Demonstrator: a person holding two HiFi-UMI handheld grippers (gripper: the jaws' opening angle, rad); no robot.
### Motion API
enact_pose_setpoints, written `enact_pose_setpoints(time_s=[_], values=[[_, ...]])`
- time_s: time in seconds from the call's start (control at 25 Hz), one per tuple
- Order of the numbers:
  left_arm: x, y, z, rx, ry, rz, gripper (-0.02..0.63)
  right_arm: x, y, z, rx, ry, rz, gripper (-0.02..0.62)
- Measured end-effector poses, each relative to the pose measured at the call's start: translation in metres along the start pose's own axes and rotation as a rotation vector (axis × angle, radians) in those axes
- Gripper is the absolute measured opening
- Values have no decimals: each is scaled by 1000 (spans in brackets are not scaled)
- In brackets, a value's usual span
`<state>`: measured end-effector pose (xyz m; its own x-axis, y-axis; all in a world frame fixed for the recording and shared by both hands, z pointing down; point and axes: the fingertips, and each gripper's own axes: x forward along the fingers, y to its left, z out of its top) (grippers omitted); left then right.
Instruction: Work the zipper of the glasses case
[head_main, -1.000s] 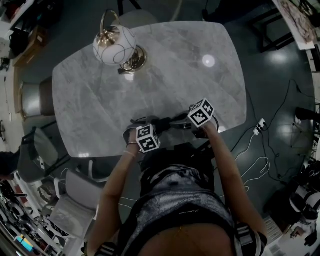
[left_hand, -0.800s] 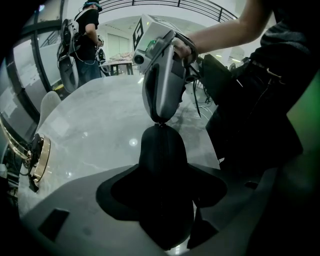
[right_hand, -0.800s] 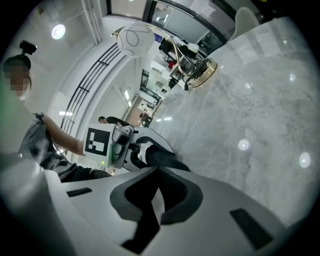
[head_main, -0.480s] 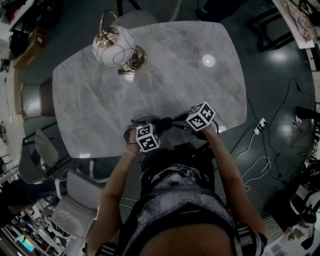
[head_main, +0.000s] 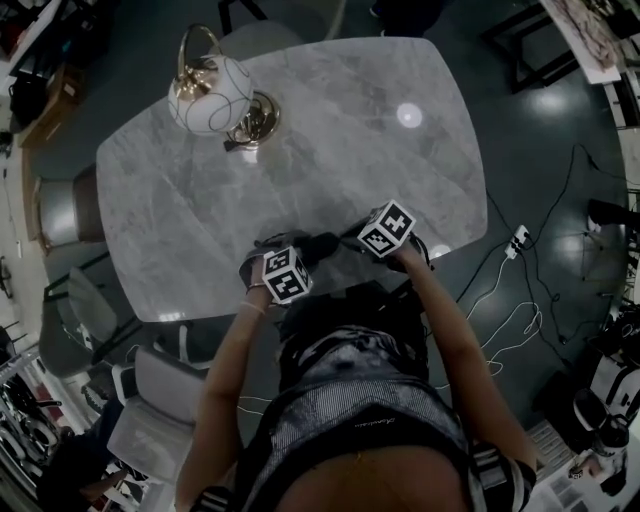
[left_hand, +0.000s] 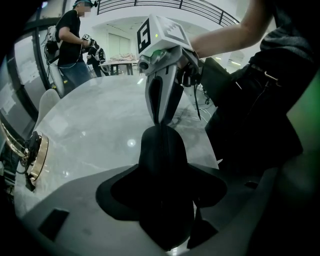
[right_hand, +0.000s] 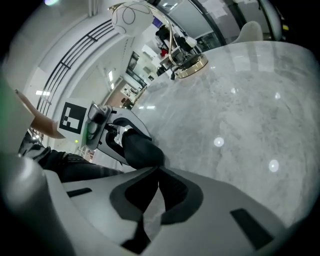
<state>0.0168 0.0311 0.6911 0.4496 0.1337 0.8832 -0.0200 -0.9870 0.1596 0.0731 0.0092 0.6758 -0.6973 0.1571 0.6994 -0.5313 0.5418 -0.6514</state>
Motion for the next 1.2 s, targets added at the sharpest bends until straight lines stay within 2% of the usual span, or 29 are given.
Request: enact_pose_setpoints(time_s=[0.16,0.44,0.56,0.68,0.76,0.88,1.04,1.2], values=[[0,0,0,-17,-23,-30,264,-10,-3,4,-20,-30,-11,63],[-2,2,2,-34,-52,-77,264,-37,-3,18,-101,-78,-100,64],[-3,6,3,-37,-58,-70,264,-38,10,30,-177,-117,-117,63],[-3,7,3,-55,-68,-78,264,-31,37,44,-293,-149,-90,63],[-2,8,4,-69,-75,-89,264,-19,50,47,-357,-129,-76,63],[0,8,4,-87,-76,-98,264,0,49,41,-421,-56,-129,63],[0,11,1,-87,-69,-76,264,4,45,46,-419,-63,-176,63],[-8,18,1,-32,-73,19,276,5,43,49,-415,-67,-184,63]])
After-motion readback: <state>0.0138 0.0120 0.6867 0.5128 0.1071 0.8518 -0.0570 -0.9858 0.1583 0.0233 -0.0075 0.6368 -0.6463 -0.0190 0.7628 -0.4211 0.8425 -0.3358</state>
